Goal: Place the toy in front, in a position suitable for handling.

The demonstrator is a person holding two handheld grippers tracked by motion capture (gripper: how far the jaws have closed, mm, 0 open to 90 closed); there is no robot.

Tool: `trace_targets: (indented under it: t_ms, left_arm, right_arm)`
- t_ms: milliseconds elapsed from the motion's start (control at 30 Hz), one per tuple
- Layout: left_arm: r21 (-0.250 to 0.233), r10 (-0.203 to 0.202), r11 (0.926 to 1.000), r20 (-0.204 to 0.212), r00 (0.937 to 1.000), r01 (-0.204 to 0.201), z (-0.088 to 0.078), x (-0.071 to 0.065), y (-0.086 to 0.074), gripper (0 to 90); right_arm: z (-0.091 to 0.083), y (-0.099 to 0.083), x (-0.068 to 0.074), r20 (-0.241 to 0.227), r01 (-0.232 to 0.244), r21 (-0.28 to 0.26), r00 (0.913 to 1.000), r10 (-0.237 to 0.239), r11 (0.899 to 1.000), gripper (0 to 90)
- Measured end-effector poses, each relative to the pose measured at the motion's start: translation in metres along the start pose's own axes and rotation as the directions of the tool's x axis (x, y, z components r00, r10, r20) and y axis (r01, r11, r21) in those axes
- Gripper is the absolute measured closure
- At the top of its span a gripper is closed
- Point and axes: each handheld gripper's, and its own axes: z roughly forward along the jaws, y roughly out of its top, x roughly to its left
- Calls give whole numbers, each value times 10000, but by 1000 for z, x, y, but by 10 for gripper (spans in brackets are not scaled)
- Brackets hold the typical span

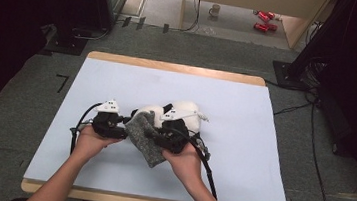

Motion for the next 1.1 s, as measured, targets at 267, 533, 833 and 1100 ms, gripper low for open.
trace_targets:
  t_ms: [267,533,833,1100]
  left_arm:
    - [-2,332,9994,-172,9993,-332,1,-8,-1,560]
    - [29,299,9996,-424,9987,-298,0,-12,-1,626]
    - [117,112,9999,-532,9985,-106,2,-11,-2,655]
    - [38,15,10000,-418,9991,-13,3,-10,-3,664]
  right_arm:
    - [-1,41,-10,570,445,-513,9975,-416,9977,814]
    - [37,69,-30,1175,193,575,9927,-260,9982,814]
    - [57,79,-49,1543,148,2187,9868,-495,9757,818]
    - [34,75,-100,2335,-1082,2449,9711,497,9635,823]
